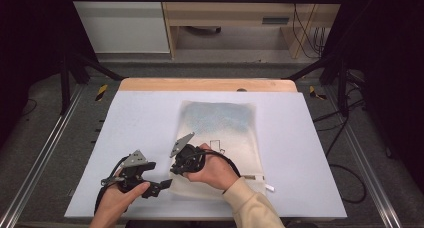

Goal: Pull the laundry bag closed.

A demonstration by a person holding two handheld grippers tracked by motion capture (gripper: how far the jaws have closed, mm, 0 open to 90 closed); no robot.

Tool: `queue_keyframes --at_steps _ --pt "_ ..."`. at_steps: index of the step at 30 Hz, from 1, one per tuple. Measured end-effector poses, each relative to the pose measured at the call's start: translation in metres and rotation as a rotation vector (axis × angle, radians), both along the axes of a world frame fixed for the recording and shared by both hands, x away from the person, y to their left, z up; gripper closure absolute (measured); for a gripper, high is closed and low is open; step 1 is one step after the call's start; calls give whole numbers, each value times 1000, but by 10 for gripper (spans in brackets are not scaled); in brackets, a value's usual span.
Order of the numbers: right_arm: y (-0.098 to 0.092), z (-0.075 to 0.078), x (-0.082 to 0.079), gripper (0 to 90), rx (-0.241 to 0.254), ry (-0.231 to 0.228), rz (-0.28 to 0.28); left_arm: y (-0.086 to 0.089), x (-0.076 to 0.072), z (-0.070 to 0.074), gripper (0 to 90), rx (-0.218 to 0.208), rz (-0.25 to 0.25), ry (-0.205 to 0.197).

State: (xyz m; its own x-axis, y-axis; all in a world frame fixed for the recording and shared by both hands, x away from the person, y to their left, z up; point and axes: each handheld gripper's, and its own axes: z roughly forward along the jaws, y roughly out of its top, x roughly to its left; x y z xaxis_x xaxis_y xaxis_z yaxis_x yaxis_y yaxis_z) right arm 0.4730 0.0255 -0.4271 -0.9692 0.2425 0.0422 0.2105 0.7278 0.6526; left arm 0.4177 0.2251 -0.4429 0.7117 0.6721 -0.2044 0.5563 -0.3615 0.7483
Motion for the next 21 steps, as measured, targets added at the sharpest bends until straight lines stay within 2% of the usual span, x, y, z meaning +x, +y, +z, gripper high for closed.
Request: queue_keyframes --at_steps 4,6,12,21 --pt "-1 1 0 820 4 -2 1 -4 2 -3 106 10 -2 15" --pt "-1 1 0 821 9 0 1 -6 2 -4 124 -3 -5 19" --pt "-3 4 0 821 25 -4 -2 -10 4 -7 174 -5 -20 30" --pt "-6 10 0 821 49 -5 -5 -14 13 -11 243 -21 -59 70"
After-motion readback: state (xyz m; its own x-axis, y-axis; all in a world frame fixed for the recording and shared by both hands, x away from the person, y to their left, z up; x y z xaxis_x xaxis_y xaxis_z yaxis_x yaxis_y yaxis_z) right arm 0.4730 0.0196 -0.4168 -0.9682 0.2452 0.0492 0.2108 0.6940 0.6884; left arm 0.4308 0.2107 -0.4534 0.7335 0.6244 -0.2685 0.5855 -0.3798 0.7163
